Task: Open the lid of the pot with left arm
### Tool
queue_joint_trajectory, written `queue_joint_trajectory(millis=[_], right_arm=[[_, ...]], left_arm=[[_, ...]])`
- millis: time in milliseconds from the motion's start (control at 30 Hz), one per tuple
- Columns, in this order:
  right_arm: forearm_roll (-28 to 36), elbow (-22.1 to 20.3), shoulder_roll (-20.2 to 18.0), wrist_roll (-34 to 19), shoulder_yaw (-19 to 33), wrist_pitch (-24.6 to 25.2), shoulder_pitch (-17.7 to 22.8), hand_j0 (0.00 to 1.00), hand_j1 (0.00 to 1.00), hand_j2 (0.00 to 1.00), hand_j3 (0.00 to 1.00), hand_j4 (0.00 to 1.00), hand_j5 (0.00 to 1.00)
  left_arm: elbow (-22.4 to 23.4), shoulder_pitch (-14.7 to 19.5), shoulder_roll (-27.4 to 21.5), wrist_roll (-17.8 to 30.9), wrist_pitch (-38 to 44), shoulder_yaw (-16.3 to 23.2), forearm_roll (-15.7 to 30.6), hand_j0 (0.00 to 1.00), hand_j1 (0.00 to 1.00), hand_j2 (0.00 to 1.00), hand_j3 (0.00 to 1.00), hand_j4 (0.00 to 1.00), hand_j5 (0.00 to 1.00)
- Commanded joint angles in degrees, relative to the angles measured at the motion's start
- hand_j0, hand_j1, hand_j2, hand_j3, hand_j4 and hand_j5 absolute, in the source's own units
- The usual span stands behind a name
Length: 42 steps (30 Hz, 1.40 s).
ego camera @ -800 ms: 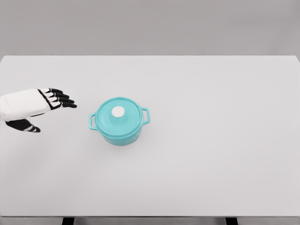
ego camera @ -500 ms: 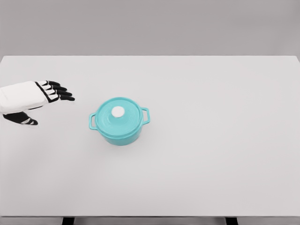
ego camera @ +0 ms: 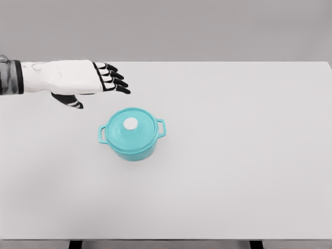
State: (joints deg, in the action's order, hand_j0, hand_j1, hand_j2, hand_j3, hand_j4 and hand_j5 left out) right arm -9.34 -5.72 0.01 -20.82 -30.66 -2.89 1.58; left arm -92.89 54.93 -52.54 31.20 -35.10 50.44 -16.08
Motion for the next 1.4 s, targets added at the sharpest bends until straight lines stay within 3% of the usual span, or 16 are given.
queue_joint_trajectory(millis=[0,167,233,400,600,733,1367], right_arm=[[0.03,0.0,-0.01,-0.01,-0.01,-0.01,0.0,1.0,1.0,1.0,1.0,1.0,1.0],[0.03,0.0,-0.01,-0.01,-0.01,-0.01,0.0,1.0,1.0,1.0,1.0,1.0,1.0],[0.03,0.0,-0.01,-0.01,-0.01,-0.01,0.0,1.0,1.0,1.0,1.0,1.0,1.0],[0.03,0.0,-0.01,-0.01,-0.01,-0.01,0.0,1.0,1.0,1.0,1.0,1.0,1.0],[0.03,0.0,-0.01,-0.01,-0.01,-0.01,0.0,1.0,1.0,1.0,1.0,1.0,1.0],[0.03,0.0,-0.01,-0.01,-0.01,-0.01,0.0,1.0,1.0,1.0,1.0,1.0,1.0],[0.03,0.0,-0.01,-0.1,-0.01,-0.01,0.0,1.0,1.0,1.0,1.0,1.0,1.0]], left_arm=[[0.52,0.0,5.6,0.18,0.1,3.0,0.52,1.0,1.0,1.0,1.0,1.0,1.0],[0.6,1.67,7.71,0.35,0.1,3.44,0.7,1.0,1.0,1.0,1.0,1.0,1.0],[0.78,1.94,8.33,1.49,5.22,5.81,0.79,1.0,1.0,1.0,1.0,1.0,1.0],[0.78,1.76,7.8,1.93,5.92,8.63,0.7,1.0,1.0,1.0,1.0,1.0,1.0],[0.69,2.02,7.8,2.81,5.92,8.8,0.7,0.95,0.95,0.95,0.95,0.95,0.95],[0.52,3.17,7.8,3.8,5.84,9.86,0.87,0.86,0.86,0.86,0.86,0.86,0.86],[3.15,3.17,8.59,3.8,6.01,12.32,1.22,0.84,0.84,0.84,0.84,0.84,0.84]])
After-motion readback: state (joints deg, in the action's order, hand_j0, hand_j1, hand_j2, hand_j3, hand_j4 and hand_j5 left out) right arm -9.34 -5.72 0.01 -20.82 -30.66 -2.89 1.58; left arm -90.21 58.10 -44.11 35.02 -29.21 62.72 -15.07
